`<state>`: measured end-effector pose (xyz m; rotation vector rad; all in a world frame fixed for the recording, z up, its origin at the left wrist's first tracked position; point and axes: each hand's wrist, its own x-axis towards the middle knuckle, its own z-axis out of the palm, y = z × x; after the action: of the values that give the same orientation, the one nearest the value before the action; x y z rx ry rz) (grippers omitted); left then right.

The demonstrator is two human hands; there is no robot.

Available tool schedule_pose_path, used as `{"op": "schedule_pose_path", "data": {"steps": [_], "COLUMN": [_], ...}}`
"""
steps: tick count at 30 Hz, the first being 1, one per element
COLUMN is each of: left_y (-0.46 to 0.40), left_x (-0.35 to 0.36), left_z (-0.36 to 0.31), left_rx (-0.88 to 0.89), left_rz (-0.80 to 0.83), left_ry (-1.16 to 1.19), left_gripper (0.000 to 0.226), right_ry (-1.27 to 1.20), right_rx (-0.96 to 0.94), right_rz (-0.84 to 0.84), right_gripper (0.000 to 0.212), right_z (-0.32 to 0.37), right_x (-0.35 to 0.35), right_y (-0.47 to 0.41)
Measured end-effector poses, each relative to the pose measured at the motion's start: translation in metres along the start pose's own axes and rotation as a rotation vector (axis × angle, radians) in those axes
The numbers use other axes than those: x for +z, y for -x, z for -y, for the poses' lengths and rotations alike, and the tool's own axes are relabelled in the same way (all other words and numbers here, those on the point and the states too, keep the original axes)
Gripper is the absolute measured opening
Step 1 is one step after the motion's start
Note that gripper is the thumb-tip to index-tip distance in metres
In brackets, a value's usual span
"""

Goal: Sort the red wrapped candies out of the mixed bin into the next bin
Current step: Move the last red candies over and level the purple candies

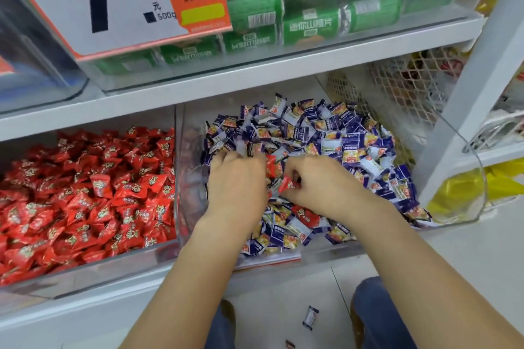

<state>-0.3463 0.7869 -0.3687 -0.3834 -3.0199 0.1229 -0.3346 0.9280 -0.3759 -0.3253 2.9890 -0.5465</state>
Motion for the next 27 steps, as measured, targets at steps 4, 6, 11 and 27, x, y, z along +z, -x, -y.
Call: {"op": "schedule_pose_path", "data": {"steps": [4,6,11,27], "left_y": [0.002,0.003,0.001,0.001], "left_x": [-0.001,0.0,0.005,0.015], "left_z": [0.001,0.003,0.002,-0.002], "left_rx": [0.007,0.019,0.122,0.204], "left_rz": [-0.007,-0.003,0.036,0.058], "left_ry": [0.081,0.113,0.096,0.077], "left_gripper": [0.045,0.048,0.054,0.032], "right_ry": [-0.161,-0.168,-0.007,0.004], "right_rx": [0.102,0.136,0.123,0.047], "right_rz": [-0.039,-0.031,0.188,0.1], "right_gripper": [0.017,0.012,0.022,0.02], "right_z": [-0.013,-0.019,-0.012,-0.012], "right_x": [-0.019,-0.024,-0.013,-0.004], "right_y": [0.016,0.023,0.03,0.028]}}
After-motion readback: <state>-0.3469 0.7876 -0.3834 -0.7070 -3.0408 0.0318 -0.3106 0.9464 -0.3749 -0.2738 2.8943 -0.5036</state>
